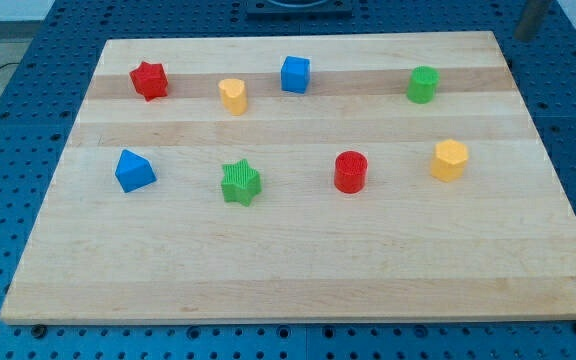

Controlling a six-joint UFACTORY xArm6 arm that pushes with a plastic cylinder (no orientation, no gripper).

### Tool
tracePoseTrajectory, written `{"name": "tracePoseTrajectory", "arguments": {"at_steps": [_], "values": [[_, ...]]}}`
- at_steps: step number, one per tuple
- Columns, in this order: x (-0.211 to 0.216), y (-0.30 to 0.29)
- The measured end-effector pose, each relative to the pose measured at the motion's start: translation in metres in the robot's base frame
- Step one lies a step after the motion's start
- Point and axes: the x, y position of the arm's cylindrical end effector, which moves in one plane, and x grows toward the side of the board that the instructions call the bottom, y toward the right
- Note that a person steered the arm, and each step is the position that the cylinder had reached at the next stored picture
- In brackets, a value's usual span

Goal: Push the green circle to the left

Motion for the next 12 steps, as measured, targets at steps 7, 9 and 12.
{"name": "tracePoseTrajectory", "arguments": {"at_steps": [7, 9, 12], "values": [[0.108, -0.066], [0.148, -0.068], [0.171, -0.093]]}}
